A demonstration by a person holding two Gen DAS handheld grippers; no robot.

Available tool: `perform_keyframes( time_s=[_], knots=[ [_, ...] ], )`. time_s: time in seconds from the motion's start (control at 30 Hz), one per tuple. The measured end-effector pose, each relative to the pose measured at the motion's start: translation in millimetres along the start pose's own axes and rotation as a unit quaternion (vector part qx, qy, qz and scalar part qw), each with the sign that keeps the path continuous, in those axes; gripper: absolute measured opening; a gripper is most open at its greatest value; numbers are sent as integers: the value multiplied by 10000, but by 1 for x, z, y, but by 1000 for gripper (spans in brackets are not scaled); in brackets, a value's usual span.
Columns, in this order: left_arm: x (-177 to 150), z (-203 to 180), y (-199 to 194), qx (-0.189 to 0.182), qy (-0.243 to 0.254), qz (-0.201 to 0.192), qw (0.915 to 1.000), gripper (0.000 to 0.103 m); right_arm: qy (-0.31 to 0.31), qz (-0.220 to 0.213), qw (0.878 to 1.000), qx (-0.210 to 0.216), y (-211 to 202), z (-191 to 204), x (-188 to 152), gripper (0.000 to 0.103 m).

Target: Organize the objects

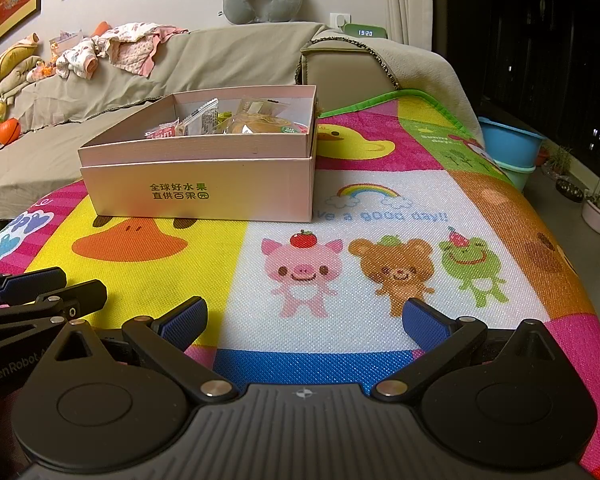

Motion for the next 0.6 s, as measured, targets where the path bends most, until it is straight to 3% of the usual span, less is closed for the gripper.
perform_keyframes(
  time_s=[0.6],
  knots=[
    [0,0,0,34,43,-5,10000,45,0,0,10000,0,0,-1,0,103]
  ],
)
Point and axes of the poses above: each gripper's, at about its wrist camera, not at the fingertips, and y roughly the way its jaws point, z to its left, x to its top, the point moved 2 cm from there along y, roughly the way its jaws point, and after that the axes turned 10 degrees about x, right-handed, at the moved point
